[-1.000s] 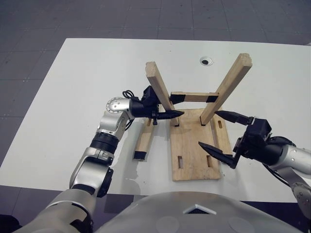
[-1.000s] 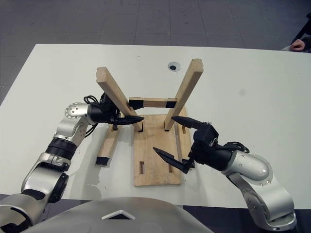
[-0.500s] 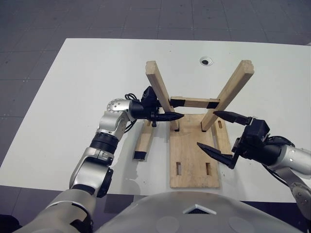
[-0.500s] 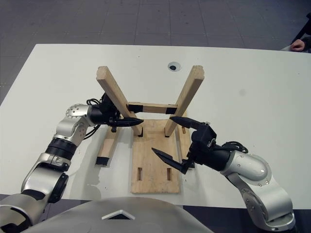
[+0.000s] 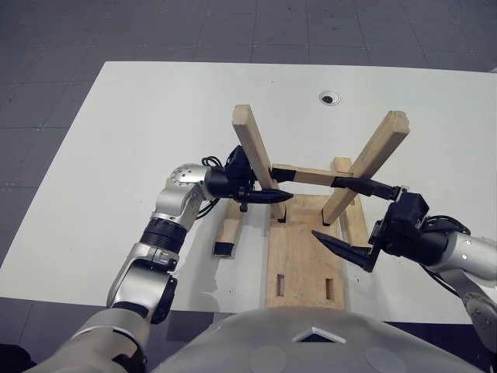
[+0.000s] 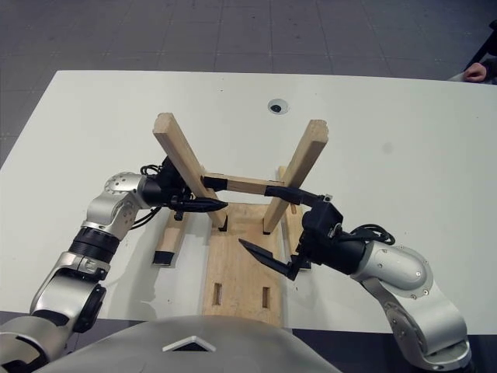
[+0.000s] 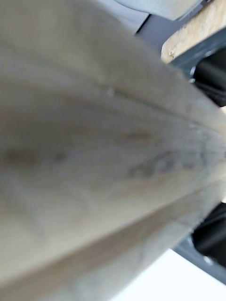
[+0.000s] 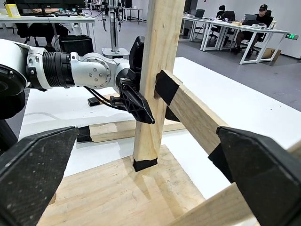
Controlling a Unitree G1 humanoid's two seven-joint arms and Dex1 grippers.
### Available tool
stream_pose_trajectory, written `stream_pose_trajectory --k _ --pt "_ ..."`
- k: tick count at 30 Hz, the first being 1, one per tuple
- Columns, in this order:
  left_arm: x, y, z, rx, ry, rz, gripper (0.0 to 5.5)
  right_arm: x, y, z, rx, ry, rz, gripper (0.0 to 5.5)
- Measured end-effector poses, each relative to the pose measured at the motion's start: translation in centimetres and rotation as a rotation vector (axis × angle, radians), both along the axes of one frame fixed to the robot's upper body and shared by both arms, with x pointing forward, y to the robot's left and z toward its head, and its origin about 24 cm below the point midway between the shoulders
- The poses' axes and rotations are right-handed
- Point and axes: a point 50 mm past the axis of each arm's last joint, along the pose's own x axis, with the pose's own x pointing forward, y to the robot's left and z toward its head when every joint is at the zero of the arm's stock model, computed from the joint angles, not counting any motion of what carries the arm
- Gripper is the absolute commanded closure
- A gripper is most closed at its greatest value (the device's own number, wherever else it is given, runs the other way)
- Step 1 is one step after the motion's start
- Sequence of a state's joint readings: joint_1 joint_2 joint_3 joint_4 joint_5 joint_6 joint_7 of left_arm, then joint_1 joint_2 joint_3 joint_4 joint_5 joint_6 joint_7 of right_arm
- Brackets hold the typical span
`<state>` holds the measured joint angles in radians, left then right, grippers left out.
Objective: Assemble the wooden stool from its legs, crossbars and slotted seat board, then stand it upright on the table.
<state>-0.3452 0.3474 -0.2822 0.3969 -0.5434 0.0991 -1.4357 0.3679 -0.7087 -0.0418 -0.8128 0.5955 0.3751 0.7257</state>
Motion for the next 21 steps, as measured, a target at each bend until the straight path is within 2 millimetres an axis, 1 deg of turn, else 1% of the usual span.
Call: stream_pose_trajectory --k 4,7,9,10,11,13,14,17,21 --pt "-0.3 0.0 -0.2 -0.018 -0.047 0.012 3.45 -0.3 0.8 0.6 0.077 0.027 -0.031 0.0" --pt "-0.4 0.0 -0.2 -0.02 -0.054 0.014 3.45 -0.6 2.4 1.7 0.188 0.054 -0.084 0.0" --pt "-0.4 0.0 -0.2 -0.021 -0.056 0.015 3.45 -1.0 4.1 2.4 0.303 0.098 -0.103 0.45" --pt "-0.4 0.0 -0.2 -0.021 -0.057 0.016 3.45 -1.1 5.1 2.7 0.362 0.122 -0.127 0.61" --pt "-0.4 0.0 -0.2 -0.022 -0.057 0.016 3.45 -1.0 6.1 2.8 0.401 0.144 -0.15 0.88" --pt "-0.4 0.0 -0.2 -0.023 -0.057 0.017 3.45 -0.8 8.1 3.1 0.422 0.134 -0.189 1.25" --pt "-0.4 0.0 -0.2 -0.023 -0.057 0.017 3.45 -0.7 8.7 3.2 0.414 0.114 -0.22 1.47" --pt "-0.4 0.0 -0.2 -0.023 -0.058 0.017 3.45 -0.3 9.9 3.4 0.394 0.061 -0.355 1.98" --pt "-0.4 0.0 -0.2 -0.024 -0.064 0.018 3.45 -0.1 10.7 3.3 0.374 0.045 -0.527 2.8"
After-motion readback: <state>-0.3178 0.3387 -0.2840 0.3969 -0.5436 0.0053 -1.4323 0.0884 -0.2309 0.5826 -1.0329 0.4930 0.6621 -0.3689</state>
